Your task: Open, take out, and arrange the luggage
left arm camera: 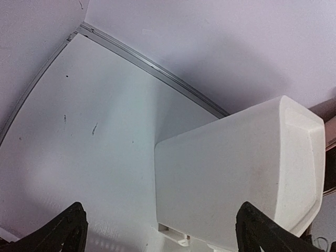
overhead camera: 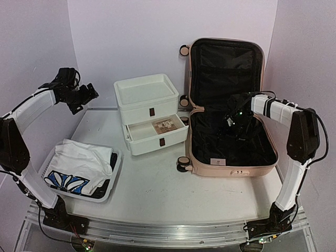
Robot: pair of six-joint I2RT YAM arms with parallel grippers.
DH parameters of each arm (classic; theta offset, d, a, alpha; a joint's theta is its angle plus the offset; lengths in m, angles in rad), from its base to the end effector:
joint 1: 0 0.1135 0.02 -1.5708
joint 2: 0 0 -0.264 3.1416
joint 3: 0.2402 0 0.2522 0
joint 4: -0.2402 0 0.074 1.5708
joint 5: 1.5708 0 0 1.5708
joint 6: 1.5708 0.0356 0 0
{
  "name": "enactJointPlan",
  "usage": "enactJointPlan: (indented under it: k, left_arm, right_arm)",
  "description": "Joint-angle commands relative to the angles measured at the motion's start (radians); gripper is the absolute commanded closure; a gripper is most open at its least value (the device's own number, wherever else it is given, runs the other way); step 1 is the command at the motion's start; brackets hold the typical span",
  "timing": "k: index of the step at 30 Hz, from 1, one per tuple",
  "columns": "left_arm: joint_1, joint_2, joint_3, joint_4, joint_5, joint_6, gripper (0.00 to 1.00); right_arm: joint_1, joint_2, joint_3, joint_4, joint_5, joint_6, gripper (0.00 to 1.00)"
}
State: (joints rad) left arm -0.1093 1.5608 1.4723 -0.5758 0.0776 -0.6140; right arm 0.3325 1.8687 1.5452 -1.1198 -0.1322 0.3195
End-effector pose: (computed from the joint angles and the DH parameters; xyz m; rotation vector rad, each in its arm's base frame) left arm 0.3505 -0.0412 0.3481 -0.5266 2.2145 -0.4749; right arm 0.3413 0.1228 0.2365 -0.0327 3.0526 0.2538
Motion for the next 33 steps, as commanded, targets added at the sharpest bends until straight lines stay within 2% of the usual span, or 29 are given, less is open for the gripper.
enactJointPlan:
  k: [1,3,7,13,20,28,33]
  left_arm:
    - [-0.004,0.009,0.081,-0.007,0.015,-0.044,0.03]
    - [-0.003,0.024,0.092,-0.009,0.004,-0.035,0.03]
    - [-0.003,0.054,0.116,-0.021,0.004,-0.039,0.06]
    - [-0.003,0.137,0.190,-0.060,0.015,-0.040,0.08]
    - [-0.003,0.240,0.317,-0.137,0.022,-0.004,0.09]
    - [-0.003,0.280,0.376,-0.175,0.018,0.016,0.09]
    - [-0.003,0.274,0.373,-0.177,0.018,0.022,0.09]
  right_arm:
    - [-0.022,0.017,-0.003,-0.076,-0.310,0.022,0.02]
    - [-0.053,0.065,-0.008,-0.075,-0.427,0.010,0.02]
    - [-0.122,0.118,-0.049,-0.051,-0.518,0.012,0.08]
    - [-0.166,0.189,-0.062,-0.035,-0.539,-0.034,0.20]
    - [-0.184,0.243,-0.083,0.078,-0.527,-0.070,0.22]
    - [-0.181,0.251,-0.169,0.260,-0.557,-0.070,0.30]
    - [-0.158,0.252,-0.172,0.287,-0.668,-0.116,0.46]
